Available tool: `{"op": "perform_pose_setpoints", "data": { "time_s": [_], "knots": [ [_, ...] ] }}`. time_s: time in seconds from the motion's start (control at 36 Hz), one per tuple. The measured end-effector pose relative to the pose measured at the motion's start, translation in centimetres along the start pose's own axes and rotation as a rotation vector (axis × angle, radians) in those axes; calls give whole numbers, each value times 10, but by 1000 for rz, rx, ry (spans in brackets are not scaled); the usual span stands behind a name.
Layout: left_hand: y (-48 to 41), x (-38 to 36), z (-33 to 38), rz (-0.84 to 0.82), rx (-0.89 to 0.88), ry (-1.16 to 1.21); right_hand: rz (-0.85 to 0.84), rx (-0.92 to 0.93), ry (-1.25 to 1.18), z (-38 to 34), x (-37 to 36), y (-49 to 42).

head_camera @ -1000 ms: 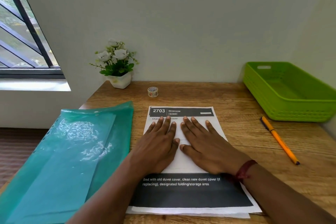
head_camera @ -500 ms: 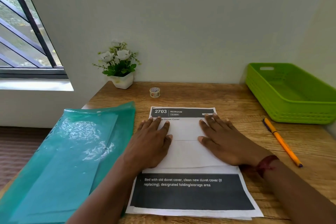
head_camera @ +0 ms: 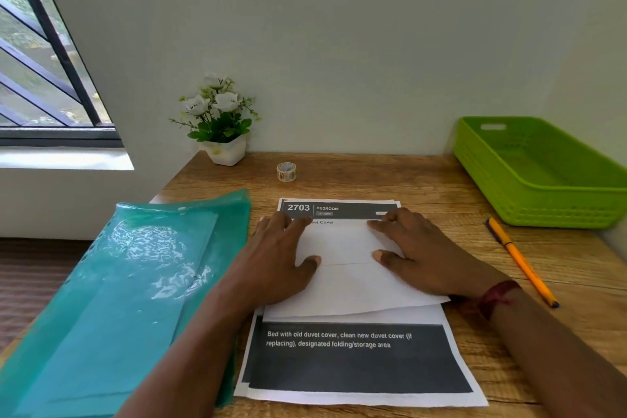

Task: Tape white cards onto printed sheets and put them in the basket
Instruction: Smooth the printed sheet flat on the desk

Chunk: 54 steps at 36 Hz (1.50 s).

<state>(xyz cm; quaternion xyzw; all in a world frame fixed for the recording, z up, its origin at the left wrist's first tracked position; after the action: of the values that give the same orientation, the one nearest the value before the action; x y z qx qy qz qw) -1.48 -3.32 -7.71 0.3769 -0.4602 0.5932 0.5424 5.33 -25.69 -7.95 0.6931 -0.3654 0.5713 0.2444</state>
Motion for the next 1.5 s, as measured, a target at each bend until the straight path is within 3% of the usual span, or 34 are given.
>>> {"op": "perform_pose_setpoints", "data": {
  "time_s": [0.19, 0.67, 0.94, 1.17, 1.31, 1.5],
  "knots": [
    [1, 0, 1, -55, -11, -16, 14, 0, -7, 5, -3, -5],
    [-8, 6, -5, 158, -117, 48, 41, -8, -68, 5, -5, -9],
    [-3, 18, 1, 342, -167, 133, 335, 149, -32, -3, 12, -5],
    [4, 34, 6, 628, -235, 259, 662, 242, -92, -12, 33, 1],
    [3, 36, 0, 609, -187, 391, 732, 265, -150, -13, 38, 4],
    [3, 32, 5, 555, -310, 176, 659, 260, -113, -16, 34, 3]
  ]
}}
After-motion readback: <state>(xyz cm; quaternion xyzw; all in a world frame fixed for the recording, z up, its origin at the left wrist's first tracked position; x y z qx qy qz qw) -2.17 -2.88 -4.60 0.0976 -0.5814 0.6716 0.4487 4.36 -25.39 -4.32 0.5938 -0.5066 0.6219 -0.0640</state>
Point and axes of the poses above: each hand's wrist, its own y-axis away from the middle knuckle, its own x-axis out of the back of the hand, z = x × y, the point moved 4 cm from there along -y, towards the middle knuckle, and after that the axes turned 3 degrees about z, right-handed, at the moved point
